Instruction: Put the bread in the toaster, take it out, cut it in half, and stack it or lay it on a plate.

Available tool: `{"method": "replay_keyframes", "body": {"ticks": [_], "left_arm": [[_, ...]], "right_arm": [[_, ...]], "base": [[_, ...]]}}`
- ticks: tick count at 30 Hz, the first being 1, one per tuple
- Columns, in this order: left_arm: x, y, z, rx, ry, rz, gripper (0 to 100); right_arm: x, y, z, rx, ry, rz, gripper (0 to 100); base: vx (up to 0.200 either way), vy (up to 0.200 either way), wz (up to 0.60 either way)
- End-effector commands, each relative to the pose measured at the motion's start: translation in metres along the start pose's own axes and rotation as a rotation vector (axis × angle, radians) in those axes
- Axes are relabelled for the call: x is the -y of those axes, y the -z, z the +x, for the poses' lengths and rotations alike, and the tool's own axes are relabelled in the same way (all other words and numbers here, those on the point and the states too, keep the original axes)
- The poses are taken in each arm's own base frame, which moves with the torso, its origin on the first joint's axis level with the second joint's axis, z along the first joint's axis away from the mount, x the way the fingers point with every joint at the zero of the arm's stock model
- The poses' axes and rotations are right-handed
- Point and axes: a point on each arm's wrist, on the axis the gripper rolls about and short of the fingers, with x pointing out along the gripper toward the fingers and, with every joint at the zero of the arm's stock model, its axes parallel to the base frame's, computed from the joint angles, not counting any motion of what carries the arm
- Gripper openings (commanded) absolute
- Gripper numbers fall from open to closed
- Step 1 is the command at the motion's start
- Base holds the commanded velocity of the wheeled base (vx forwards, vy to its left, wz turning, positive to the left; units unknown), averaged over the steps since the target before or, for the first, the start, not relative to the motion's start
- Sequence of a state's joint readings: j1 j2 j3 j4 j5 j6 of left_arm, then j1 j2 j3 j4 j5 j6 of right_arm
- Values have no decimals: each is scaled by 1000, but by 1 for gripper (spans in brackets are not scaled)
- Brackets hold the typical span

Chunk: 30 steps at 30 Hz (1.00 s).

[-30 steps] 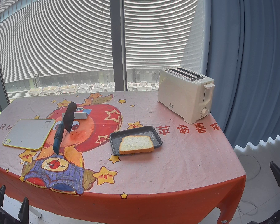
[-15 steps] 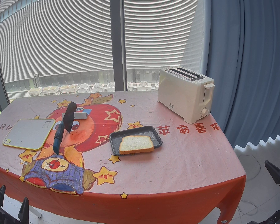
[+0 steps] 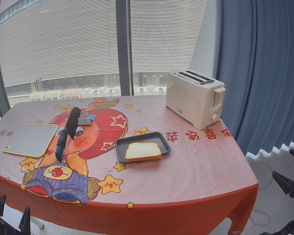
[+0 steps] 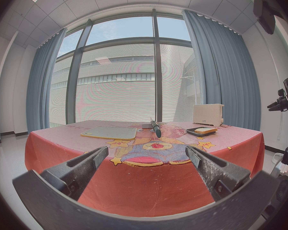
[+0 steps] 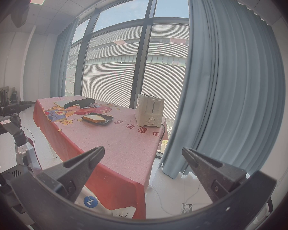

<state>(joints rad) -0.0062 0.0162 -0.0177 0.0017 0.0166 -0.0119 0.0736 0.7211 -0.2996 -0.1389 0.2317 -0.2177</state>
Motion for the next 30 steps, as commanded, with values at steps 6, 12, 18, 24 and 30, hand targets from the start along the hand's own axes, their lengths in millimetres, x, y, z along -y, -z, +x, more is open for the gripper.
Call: {"method": "replay_keyframes", "body": {"ticks": [6, 12, 18, 24, 30], "left_arm": [[0, 5, 0, -6, 0, 0, 100], [0, 5, 0, -6, 0, -2, 100], [0, 5, 0, -6, 0, 0, 100], [0, 5, 0, -6, 0, -2, 100], [0, 5, 0, -6, 0, 0, 100]], "right_arm": [[0, 2, 3, -20, -4, 23, 100], [0, 2, 8, -43, -28, 92, 100], [-5, 1, 10, -47, -91, 169, 100], [-8, -1, 16, -74, -142, 248, 100], [-11, -1, 19, -98, -176, 306, 100]], "base": [[0, 0, 0], [0, 0, 0], [0, 0, 0], [0, 0, 0], [0, 0, 0]]}}
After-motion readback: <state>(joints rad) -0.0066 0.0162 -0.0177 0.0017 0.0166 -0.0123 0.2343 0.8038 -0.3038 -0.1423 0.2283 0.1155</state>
